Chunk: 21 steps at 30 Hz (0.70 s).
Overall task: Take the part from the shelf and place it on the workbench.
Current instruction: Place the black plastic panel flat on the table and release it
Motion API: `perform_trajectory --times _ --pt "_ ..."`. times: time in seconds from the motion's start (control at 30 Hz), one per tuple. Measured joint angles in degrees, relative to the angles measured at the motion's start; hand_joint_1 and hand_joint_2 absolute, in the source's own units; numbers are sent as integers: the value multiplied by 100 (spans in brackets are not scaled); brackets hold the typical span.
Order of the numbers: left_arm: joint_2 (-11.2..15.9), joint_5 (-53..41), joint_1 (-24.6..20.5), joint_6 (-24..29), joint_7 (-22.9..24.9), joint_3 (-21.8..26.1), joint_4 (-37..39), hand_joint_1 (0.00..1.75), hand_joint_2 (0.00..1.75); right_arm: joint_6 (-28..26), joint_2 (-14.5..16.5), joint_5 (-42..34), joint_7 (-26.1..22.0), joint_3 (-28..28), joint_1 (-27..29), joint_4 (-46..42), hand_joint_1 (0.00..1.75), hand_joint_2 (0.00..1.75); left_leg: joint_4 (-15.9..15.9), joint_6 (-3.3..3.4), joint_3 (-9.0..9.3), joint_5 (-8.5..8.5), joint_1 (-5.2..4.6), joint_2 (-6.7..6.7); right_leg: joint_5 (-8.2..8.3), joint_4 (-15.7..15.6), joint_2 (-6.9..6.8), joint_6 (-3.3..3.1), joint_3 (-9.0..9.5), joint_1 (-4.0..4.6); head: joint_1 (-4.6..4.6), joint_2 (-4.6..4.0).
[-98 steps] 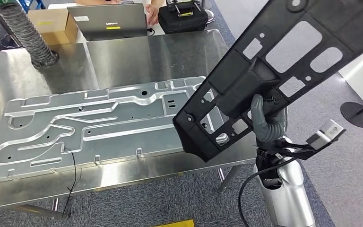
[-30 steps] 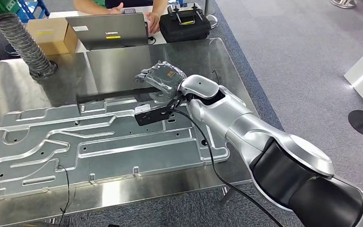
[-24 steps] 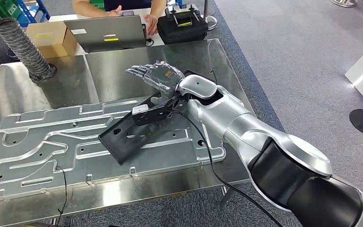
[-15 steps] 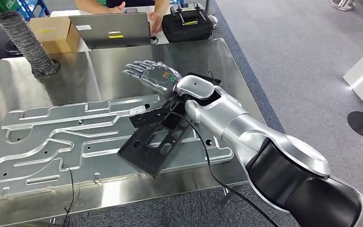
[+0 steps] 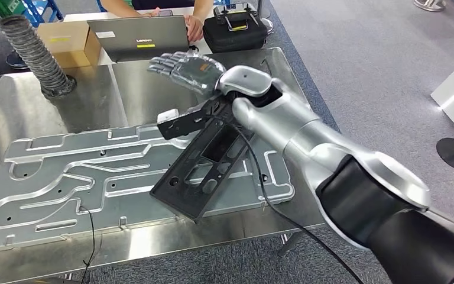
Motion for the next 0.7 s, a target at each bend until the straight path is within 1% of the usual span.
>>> perform_trajectory --times 0.03,0.07,0.1,0.13,0.17,0.2,0.23,0.27,0.3,0.33,0.37,0.4,0.43,0.47,0.53,0.57,0.6,0.63,0.67,0.7 --pt "-1 14 18 14 -17 11 0 0 0 178 -108 -48 23 -26 -117 -138 0 175 13 -23 -4 -18 3 1 13 -34 -7 -10 20 -13 1 0" --pt "-1 27 38 33 -35 26 0 0 0 355 -239 -126 61 -59 -239 -305 0 175 92 -47 -32 -88 3 2 27 -70 -19 -28 45 -33 0 0" --pt "-2 39 57 50 -50 42 0 0 0 515 -379 -225 113 -92 -361 -489 0 175 280 -71 -106 -216 4 5 41 -104 -31 -47 69 -55 -1 0" --pt "-1 47 74 60 -61 56 0 0 0 654 -528 -340 180 -123 -470 -700 0 175 583 -90 -233 -394 19 10 46 -120 -40 -59 85 -64 0 0" --pt "-1 49 86 62 -67 66 0 0 0 771 -692 -465 256 -158 -569 -927 0 175 966 -114 -398 -583 31 12 44 -121 -43 -69 88 -68 -1 0" --pt "-1 50 94 50 -70 73 0 0 0 874 -862 -600 344 -192 -645 -1169 0 175 1323 -134 -558 -717 47 13 39 -117 -41 -70 90 -68 -1 0" --pt "0 52 99 32 -71 78 0 0 0 969 -1040 -751 445 -233 -702 -1437 0 175 1537 -152 -658 -758 64 13 31 -112 -40 -63 93 -71 -1 0" --pt "3 56 101 11 -74 84 0 0 0 1052 -1232 -919 557 -285 -753 -1709 0 175 1549 -165 -667 -690 80 14 20 -100 -36 -48 97 -77 -1 0" --pt "8 64 102 -9 -81 93 0 0 0 1134 -1428 -1106 673 -343 -813 -1986 0 175 1339 -175 -574 -525 95 16 2 -81 -32 -27 102 -88 -1 0" --pt "15 79 102 -22 -93 104 0 0 0 1207 -1638 -1322 782 -409 -886 -2265 0 175 964 -183 -407 -314 110 17 -25 -53 -34 4 104 -103 -1 0" --pt "17 93 103 -30 -109 113 -1 0 0 1269 -1851 -1559 878 -476 -973 -2535 0 175 606 -188 -234 -167 108 15 -54 -20 -36 40 95 -104 -1 0" --pt "19 111 104 -33 -126 121 -1 0 0 1322 -2068 -1812 964 -536 -1061 -2789 0 175 321 -169 -99 -85 105 10 -74 12 -37 75 78 -103 -2 1" --pt "21 128 108 -35 -143 127 -2 0 0 1355 -2282 -2067 1040 -585 -1133 -3027 0 175 156 -144 -22 -70 99 4 -84 29 -37 109 65 -94 0 0" --pt "22 140 115 -36 -158 135 -2 0 0 1370 -2506 -2334 1106 -624 -1182 -3265 0 175 121 -106 3 -106 83 -4 -83 27 -35 138 57 -85 0 0" --pt "28 160 127 -35 -188 159 -2 0 0 1369 -2991 -2874 1214 -699 -1228 -3740 0 175 88 -14 10 -106 78 -15 -98 16 -32 196 69 -96 2 0" --pt "29 166 130 -34 -201 173 -2 0 0 1359 -3274 -3166 1257 -754 -1244 -4008 0 175 73 33 17 -100 76 -23 -162 72 -26 220 52 -107 2 0" --pt "28 170 130 -33 -212 185 -2 0 0 1340 -3557 -3431 1288 -821 -1256 -4257 0 175 54 74 22 -90 79 -33 -285 236 -18 242 -12 -112 2 0" --pt "28 175 132 -32 -222 196 -2 0 0 1307 -3856 -3691 1310 -897 -1250 -4513 0 175 39 107 27 -87 80 -46 -458 518 -5 257 -135 -114 2 0" --pt "27 181 137 -31 -230 204 -2 0 0 1257 -4163 -3924 1321 -980 -1214 -4759 0 175 35 130 32 -92 73 -59 -642 888 3 266 -307 -110 2 0" --pt "27 191 146 -31 -238 211 -2 0 0 1179 -4474 -4149 1316 -1067 -1131 -5000 0 175 35 149 41 -99 66 -70 -784 1262 8 274 -491 -105 2 0"
